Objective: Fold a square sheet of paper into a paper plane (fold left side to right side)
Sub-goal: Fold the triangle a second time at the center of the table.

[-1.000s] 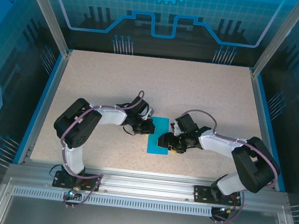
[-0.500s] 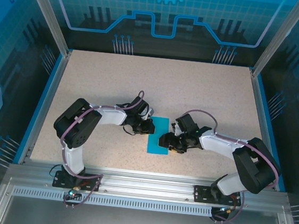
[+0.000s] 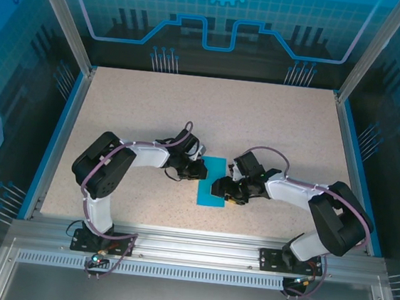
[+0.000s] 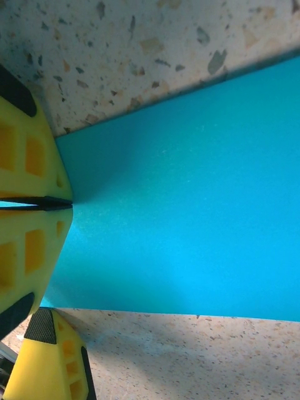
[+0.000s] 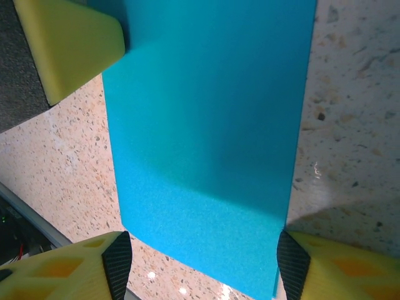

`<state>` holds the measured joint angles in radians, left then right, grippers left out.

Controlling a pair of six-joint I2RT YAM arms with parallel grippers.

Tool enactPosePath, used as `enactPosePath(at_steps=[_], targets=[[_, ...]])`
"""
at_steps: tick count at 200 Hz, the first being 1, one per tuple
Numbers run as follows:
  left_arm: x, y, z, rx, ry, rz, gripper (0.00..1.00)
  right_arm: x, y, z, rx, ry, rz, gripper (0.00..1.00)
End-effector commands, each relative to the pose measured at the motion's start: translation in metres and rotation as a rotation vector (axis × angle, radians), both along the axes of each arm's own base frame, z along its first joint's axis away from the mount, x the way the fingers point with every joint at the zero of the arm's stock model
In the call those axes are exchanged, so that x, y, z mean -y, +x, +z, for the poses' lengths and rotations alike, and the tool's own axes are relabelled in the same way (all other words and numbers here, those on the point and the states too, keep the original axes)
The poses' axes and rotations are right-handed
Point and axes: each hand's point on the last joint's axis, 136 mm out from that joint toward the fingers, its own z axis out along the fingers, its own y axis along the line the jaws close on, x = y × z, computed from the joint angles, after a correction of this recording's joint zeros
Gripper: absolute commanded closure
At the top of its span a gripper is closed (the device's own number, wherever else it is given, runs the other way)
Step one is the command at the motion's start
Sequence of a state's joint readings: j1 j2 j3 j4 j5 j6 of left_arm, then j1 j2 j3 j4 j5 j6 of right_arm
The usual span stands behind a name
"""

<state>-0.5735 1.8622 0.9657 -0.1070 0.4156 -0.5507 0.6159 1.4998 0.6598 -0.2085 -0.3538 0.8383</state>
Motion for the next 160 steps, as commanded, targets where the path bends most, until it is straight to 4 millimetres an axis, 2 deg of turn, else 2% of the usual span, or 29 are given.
enactPosePath(at_steps=[1,29,75,160], targets=[[-0.010,-0.019,-0.017,-0.061,0.060,-0.003,0.86,0.003,0.000,0.006,0.011,-0.036,-0.006,0.34],[-0.010,-0.018,-0.017,-0.059,0.058,-0.003,0.86,0.004,-0.001,0.004,0.006,-0.040,-0.005,0.34],[-0.010,-0.019,-0.017,-0.060,0.059,-0.003,0.87,-0.008,-0.003,0.002,-0.014,0.004,0.019,0.35],[-0.009,-0.019,-0.017,-0.061,0.059,-0.007,0.87,-0.026,0.007,0.016,0.025,0.098,0.016,0.36]])
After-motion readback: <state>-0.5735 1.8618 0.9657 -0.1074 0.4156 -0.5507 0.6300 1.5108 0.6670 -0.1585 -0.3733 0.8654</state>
